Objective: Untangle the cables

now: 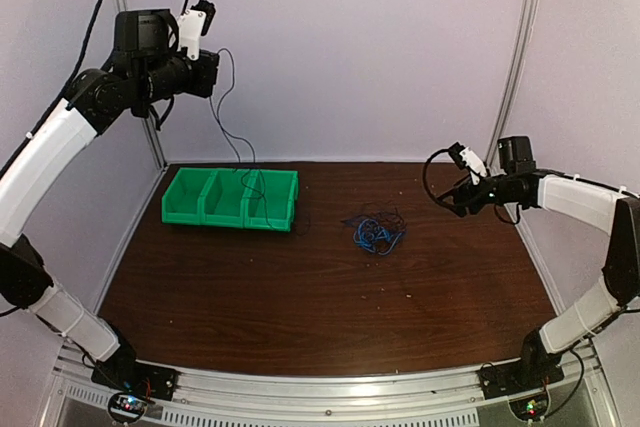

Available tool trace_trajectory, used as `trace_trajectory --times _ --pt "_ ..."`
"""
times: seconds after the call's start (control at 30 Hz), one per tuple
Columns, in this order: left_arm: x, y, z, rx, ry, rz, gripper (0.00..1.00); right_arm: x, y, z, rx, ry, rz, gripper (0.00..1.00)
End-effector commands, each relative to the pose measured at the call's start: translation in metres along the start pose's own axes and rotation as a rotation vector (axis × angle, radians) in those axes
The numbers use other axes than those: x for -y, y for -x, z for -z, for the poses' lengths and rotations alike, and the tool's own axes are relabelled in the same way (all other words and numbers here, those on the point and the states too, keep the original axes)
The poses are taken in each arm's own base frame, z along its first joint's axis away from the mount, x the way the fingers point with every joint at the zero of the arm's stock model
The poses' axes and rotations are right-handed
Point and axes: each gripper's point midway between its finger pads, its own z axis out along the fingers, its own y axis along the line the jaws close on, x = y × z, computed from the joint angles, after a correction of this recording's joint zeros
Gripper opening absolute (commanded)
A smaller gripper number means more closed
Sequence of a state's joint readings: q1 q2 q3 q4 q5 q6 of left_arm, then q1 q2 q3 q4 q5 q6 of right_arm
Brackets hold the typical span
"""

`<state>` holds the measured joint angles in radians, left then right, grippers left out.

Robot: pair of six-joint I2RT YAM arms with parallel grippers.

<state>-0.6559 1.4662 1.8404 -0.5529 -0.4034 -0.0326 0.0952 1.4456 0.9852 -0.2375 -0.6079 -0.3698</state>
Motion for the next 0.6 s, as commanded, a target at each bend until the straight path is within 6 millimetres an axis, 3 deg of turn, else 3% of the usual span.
trace_trajectory --times 0.0,0.27,0.57 --pt "-0.030 0.042 0.009 0.107 -0.013 0.069 0.00 -0.005 0.011 0.005 0.057 0.022 0.028 0.78" --pt "-0.061 0.098 0.050 0.257 -0.005 0.143 0.00 -0.008 0.008 0.002 0.051 0.044 0.030 0.78" --pt "-0.102 0.132 0.102 0.381 0.147 0.146 0.00 -0.010 0.004 -0.002 0.040 0.064 0.025 0.78"
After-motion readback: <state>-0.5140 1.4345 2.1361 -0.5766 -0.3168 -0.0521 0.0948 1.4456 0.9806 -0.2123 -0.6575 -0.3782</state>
